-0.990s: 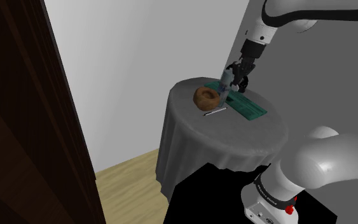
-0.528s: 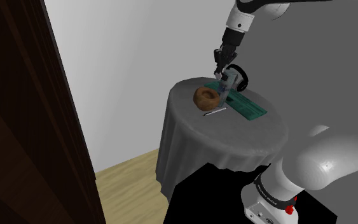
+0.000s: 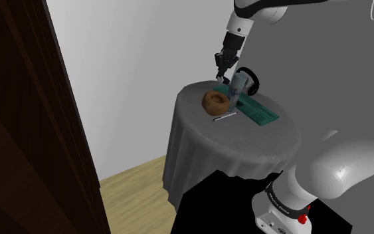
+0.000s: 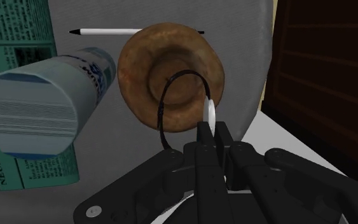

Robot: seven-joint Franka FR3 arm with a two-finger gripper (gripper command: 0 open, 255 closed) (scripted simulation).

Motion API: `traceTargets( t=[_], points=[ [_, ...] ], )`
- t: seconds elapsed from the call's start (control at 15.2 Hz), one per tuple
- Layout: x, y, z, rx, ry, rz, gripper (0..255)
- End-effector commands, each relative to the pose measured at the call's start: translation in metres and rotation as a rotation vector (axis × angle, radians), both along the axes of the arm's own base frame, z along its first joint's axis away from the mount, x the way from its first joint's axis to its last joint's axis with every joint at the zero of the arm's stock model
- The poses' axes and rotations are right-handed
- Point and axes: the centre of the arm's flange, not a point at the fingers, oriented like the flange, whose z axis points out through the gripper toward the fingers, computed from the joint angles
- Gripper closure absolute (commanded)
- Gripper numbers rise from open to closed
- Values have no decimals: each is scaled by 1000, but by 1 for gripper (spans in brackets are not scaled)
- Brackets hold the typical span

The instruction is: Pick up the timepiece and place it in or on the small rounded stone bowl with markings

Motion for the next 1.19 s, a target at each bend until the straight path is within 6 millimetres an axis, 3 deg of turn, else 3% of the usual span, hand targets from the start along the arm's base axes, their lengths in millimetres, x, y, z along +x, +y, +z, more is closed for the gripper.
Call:
traceTargets(
  t=[0.0, 0.73, 1.12],
  points=[
    [1, 1, -10, 0, -1, 0, 255],
    [1, 1, -69, 0, -1, 0, 255],
    [1, 1, -71, 0, -1, 0, 255]
  ],
)
